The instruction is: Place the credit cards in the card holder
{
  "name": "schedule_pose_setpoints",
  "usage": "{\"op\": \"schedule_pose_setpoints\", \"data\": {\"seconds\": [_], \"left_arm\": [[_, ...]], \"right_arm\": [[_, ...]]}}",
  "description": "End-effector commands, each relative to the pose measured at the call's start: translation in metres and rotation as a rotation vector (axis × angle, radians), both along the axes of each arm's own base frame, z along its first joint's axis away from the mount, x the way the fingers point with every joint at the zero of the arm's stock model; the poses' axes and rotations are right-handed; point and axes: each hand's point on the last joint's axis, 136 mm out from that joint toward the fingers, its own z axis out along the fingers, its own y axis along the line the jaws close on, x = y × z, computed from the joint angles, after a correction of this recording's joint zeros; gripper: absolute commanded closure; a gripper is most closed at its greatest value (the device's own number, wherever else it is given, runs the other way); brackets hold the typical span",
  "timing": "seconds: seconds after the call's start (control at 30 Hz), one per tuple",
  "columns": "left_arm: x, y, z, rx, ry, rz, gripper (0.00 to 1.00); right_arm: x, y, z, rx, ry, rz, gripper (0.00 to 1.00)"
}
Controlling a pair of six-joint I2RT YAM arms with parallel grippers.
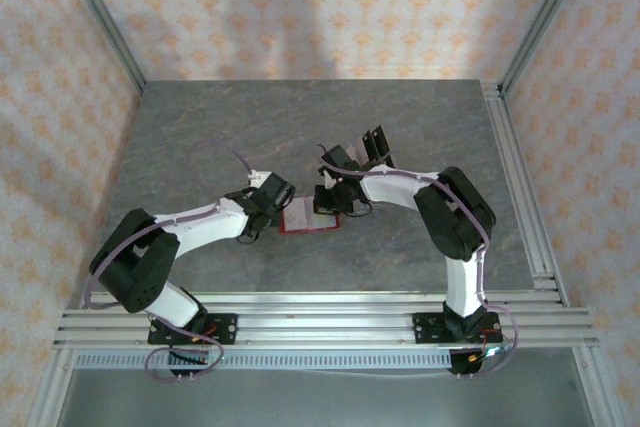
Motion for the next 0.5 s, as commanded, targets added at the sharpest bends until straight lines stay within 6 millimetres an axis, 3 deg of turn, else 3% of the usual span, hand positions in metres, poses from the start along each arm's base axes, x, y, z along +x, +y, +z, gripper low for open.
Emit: {"op": "schedule_pose_setpoints", "data": {"seconds": [0.0,0.27,0.47], "left_arm": [[0.009,-0.006,0.013,-0.012,-0.032,-0.022,0.43],[0.005,-0.001,0.005,0.005,-0.021,-0.001,0.43],[0.004,0.003,-0.003,0.025,-0.007,0.017,0.43]], "right_arm": [[0.006,-0.009,0.011,-0.011,-0.037,-0.019,1.00],[0.006,0.006,0.039,0.040,-0.070,0.012,1.00],[0.005,0.022,0.039,0.044,-0.068,0.050,1.00]]}}
